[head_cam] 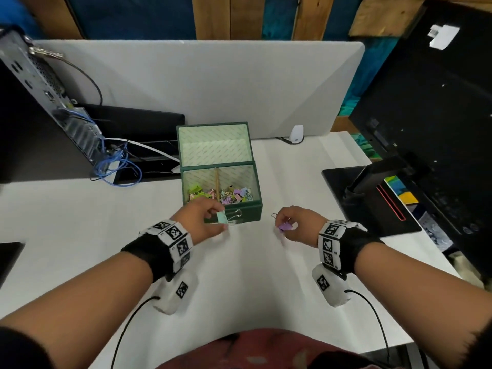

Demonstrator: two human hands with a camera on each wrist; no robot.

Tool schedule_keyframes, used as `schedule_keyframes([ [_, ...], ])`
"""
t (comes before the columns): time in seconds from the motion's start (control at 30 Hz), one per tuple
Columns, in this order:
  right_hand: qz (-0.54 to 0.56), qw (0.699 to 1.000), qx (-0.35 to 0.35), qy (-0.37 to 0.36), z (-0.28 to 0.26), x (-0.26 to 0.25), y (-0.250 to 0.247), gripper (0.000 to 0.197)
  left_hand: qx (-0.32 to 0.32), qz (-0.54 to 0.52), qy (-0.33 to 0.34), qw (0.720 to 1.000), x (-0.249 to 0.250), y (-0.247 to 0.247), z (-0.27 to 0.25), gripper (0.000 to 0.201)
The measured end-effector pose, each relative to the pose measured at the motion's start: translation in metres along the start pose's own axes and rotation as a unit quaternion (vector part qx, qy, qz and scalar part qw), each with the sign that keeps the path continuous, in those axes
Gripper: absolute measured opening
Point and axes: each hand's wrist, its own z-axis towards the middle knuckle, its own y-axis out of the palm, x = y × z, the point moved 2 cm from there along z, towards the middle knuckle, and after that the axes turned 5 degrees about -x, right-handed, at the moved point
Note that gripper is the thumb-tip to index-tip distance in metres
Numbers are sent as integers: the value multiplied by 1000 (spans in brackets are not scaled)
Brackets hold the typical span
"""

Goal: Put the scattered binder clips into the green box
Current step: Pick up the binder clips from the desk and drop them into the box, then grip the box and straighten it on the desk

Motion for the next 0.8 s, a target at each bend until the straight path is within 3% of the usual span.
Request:
schedule_keyframes([
  [0.1, 37, 998, 36, -40, 14, -22, -11, 33, 97, -17, -43, 994, -22, -33, -1, 39],
  [0.23, 93, 989, 65, -98, 36, -59, -22, 19, 128, -16, -72, 989, -38, -55, 5, 38],
  [0.33, 116, 985, 50, -114, 50, -84, -23, 17, 118, -14, -85, 989, -41, -53, 15, 42],
  [0.43, 129, 984, 30, -117, 61, -100, -22, 17, 92, -24, -105, 990, -46, -45, 23, 62],
  [0.67, 101, 988, 4, -113, 79, -124, -18, 16, 71, -168, -122, 976, -57, -34, 33, 73],
  [0.8, 51, 994, -23, -98, 88, -135, -9, 28, 45, -256, -138, 956, -56, -34, 34, 82],
])
